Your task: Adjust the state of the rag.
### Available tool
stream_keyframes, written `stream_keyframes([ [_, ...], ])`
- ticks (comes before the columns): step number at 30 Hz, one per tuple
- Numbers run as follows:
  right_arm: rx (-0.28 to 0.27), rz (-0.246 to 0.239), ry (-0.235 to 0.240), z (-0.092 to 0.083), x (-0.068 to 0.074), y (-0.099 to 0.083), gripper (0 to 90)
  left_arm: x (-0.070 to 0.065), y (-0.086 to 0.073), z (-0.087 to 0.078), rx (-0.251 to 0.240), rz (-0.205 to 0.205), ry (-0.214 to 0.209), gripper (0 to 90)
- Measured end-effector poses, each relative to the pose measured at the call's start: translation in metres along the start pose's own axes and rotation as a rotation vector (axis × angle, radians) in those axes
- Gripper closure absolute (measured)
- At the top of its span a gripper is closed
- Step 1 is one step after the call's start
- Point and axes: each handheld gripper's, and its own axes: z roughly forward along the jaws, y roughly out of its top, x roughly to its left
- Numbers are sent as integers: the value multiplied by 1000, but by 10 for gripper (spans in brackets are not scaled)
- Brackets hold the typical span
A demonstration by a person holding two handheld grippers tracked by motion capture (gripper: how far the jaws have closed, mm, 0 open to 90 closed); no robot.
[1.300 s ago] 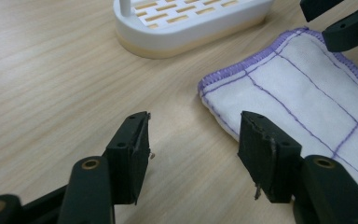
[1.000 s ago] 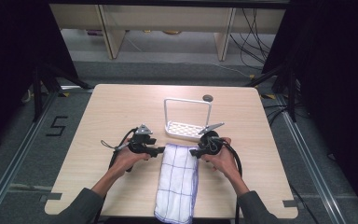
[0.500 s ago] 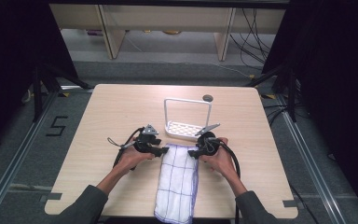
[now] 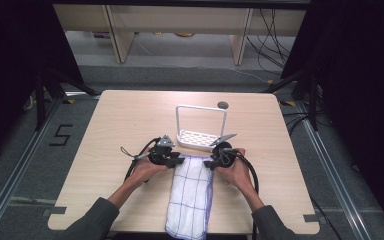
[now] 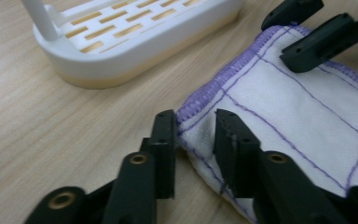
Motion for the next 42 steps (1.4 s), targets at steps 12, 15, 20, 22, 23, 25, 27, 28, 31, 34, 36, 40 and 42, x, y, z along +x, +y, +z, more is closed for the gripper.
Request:
stream_keyframes([
  [12,-51,-3,25,5,-2,2,847,5,1,-1,-10,18,6,834],
  [15,-54,8,53,7,-3,5,847,6,1,1,-24,1,12,835],
  [20,-51,16,45,7,-7,7,847,5,5,1,-42,1,20,835],
  [22,-57,-15,34,7,-9,7,848,6,7,-1,-32,12,15,836],
  [23,-52,12,41,7,-7,7,848,5,7,0,-55,-6,23,835],
  [25,-58,4,35,8,-10,8,848,6,9,0,-59,-9,21,835],
  [27,-57,14,40,8,-13,9,848,7,10,0,-55,-3,28,836],
  [28,-60,17,38,9,-13,9,848,7,10,1,-59,-7,27,835],
  [31,-60,18,37,9,-15,10,848,7,10,2,-60,-12,19,836],
  [34,-67,7,33,8,-17,11,848,8,12,-1,-56,-1,17,837],
  [36,-56,28,47,3,-16,13,850,7,15,-3,-71,-7,14,837],
  [40,-86,-14,39,-9,-16,16,852,4,22,-13,-98,4,9,839],
  [42,-120,2,44,-15,-14,19,853,2,28,-20,-116,9,10,838],
])
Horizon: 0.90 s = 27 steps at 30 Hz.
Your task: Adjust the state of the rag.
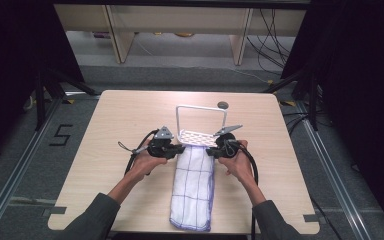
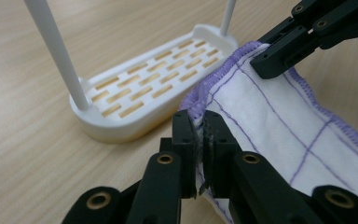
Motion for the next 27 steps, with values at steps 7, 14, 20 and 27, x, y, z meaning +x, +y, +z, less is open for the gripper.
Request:
stream_keyframes([
  [7,-53,-40,-3,-30,9,15,853,-6,21,-20,-34,42,1,839],
  [14,-119,-60,6,-58,14,25,855,-15,44,-38,-45,89,-6,839],
  [20,-139,-63,21,-76,20,31,855,-20,58,-51,-62,90,-10,839],
  [27,-161,-80,29,-87,22,44,856,-19,74,-64,-72,67,-9,838],
])
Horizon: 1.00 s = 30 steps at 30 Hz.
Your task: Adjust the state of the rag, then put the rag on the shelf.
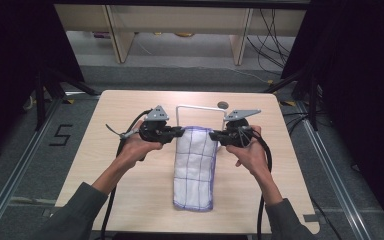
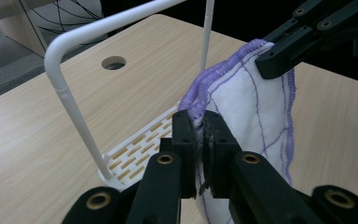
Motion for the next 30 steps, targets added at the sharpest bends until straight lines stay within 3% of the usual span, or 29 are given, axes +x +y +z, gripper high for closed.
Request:
stream_keyframes([
  [8,-38,-20,7,-15,3,17,856,-2,26,-15,-14,26,6,838],
  [10,-35,-51,-5,-22,3,21,856,-1,29,-15,-24,23,5,838],
  [12,-40,-33,-5,-24,5,24,856,-2,31,-15,-34,18,4,838],
  [14,-45,-67,-2,-27,4,29,857,-3,35,-17,-29,19,9,838],
  [19,-51,-36,-27,-34,6,40,857,-1,46,-19,-41,27,20,838],
  [23,-70,-59,-25,-40,2,49,857,2,58,-23,-50,23,24,839],
  [27,-89,-46,-26,-49,1,59,857,2,72,-29,-60,32,28,839],
  [30,-116,-59,-53,-54,0,69,857,3,84,-31,-79,39,46,839],
])
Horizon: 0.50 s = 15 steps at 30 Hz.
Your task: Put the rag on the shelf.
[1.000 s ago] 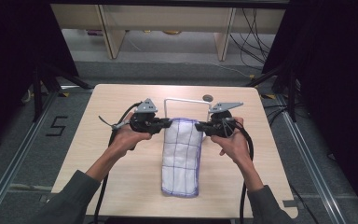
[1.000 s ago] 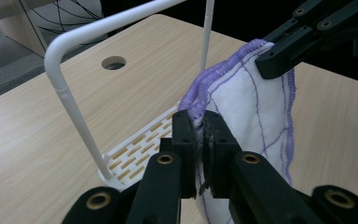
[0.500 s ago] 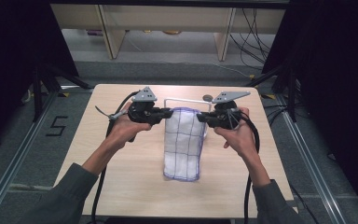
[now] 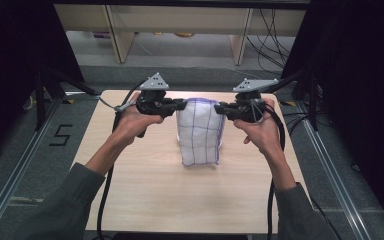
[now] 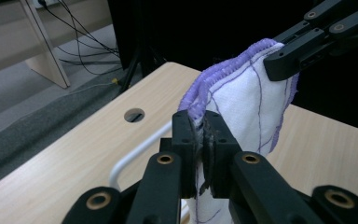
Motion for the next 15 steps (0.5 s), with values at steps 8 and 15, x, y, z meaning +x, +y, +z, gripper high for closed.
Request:
stream_keyframes([
  [8,-22,7,-27,3,-12,25,857,19,24,1,-9,-25,29,838],
  [15,-35,17,-40,8,-22,44,858,31,39,3,-39,-43,57,838],
])
